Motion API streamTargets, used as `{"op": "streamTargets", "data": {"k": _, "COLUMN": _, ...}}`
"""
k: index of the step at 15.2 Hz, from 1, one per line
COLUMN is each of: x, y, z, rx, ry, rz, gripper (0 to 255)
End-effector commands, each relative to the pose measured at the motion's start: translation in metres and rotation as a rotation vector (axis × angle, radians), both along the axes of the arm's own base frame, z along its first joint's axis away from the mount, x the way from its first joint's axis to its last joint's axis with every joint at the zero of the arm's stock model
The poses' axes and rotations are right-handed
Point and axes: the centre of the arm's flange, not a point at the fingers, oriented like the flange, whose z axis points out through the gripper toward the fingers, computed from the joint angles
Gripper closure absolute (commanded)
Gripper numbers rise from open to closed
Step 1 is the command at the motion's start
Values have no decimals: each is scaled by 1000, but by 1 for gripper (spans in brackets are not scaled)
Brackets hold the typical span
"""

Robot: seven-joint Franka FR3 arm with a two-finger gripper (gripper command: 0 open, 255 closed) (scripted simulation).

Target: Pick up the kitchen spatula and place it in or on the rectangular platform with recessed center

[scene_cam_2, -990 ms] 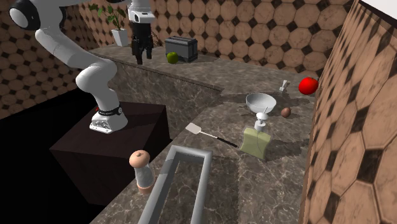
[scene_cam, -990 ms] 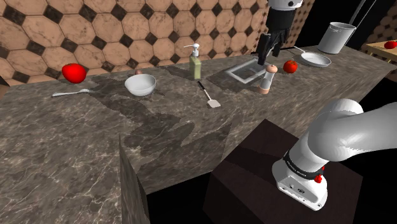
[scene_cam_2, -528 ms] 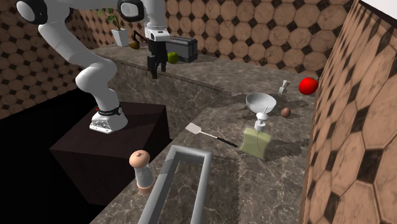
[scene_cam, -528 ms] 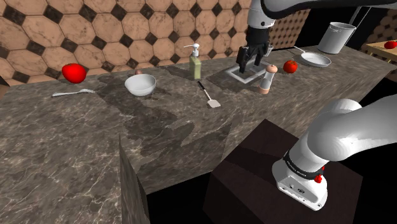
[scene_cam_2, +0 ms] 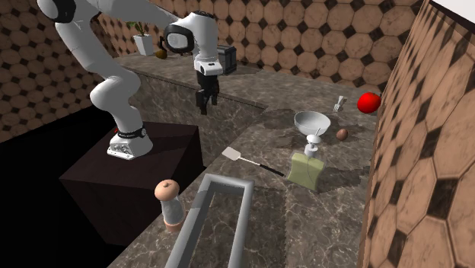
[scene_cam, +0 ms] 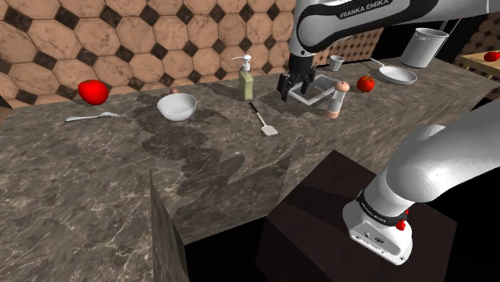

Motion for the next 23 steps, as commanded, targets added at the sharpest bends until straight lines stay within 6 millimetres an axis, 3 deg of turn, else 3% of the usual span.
{"op": "streamTargets", "data": {"k": 1, "x": 18, "y": -3, "z": -18, "rx": 2, "ry": -10, "rz": -21, "gripper": 0}}
{"op": "streamTargets", "data": {"k": 18, "x": 170, "y": -46, "z": -169, "rx": 21, "ry": -74, "rz": -194, "gripper": 0}}
{"op": "streamTargets", "data": {"k": 23, "x": 178, "y": -50, "z": -197, "rx": 22, "ry": -77, "rz": -203, "gripper": 0}}
